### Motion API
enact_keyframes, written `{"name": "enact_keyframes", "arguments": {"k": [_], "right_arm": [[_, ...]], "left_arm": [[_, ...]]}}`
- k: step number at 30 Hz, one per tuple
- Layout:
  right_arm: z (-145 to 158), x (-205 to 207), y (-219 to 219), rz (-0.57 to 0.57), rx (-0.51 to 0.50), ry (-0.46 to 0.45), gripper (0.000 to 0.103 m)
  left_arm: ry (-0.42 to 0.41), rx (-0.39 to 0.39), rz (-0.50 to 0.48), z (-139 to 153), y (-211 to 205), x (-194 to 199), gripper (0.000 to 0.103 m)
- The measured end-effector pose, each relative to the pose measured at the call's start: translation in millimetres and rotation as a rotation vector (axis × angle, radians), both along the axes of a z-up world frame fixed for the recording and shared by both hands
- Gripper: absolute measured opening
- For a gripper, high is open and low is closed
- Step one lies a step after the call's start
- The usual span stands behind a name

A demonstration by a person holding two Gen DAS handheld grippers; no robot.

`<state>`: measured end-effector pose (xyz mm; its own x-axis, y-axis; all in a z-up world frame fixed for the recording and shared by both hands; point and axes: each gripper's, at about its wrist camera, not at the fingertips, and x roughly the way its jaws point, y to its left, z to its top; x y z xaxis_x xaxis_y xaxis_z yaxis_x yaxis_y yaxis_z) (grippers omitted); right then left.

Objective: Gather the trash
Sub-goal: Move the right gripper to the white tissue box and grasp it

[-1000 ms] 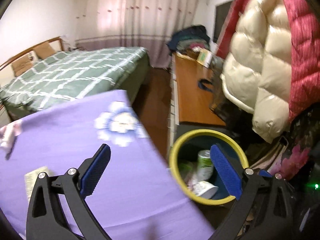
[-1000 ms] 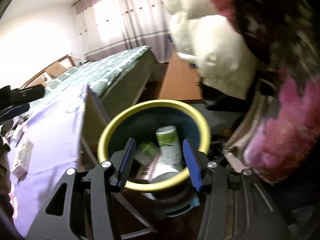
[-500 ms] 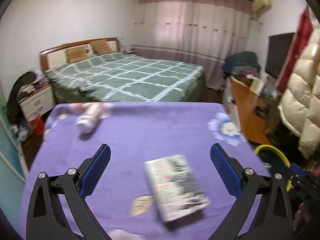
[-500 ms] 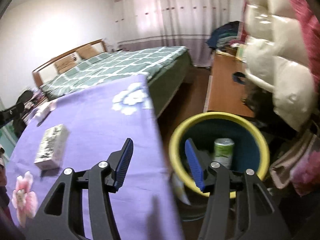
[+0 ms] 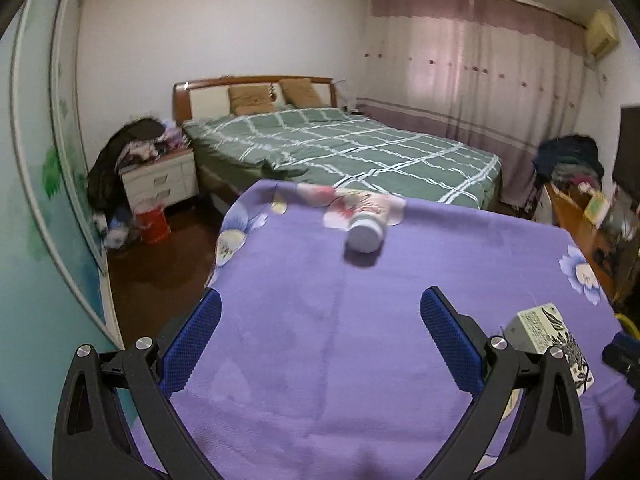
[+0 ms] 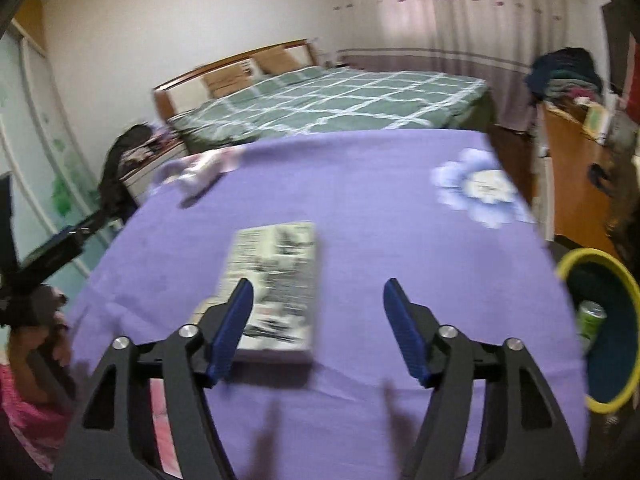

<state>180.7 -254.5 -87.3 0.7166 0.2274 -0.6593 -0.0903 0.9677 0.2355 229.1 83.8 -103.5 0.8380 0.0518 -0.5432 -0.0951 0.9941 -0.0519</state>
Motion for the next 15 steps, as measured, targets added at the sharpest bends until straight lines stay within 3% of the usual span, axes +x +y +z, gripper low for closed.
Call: {"name": "enact_keyframes", "arguments": {"k": [3,15], "right_arm": [[-5.6,10.2,21.7,0.018,-0.026,0.015,0.077],[-36.2,19.7,47.6,0.017,-0.121,0.115,0.081]], "left_arm": [[0.021,-0.023,0.003,-12.1,9.6,5.7,0.098],[0.038,-0.071,-0.008,-18.3,3.3,2.5,0.098]]}}
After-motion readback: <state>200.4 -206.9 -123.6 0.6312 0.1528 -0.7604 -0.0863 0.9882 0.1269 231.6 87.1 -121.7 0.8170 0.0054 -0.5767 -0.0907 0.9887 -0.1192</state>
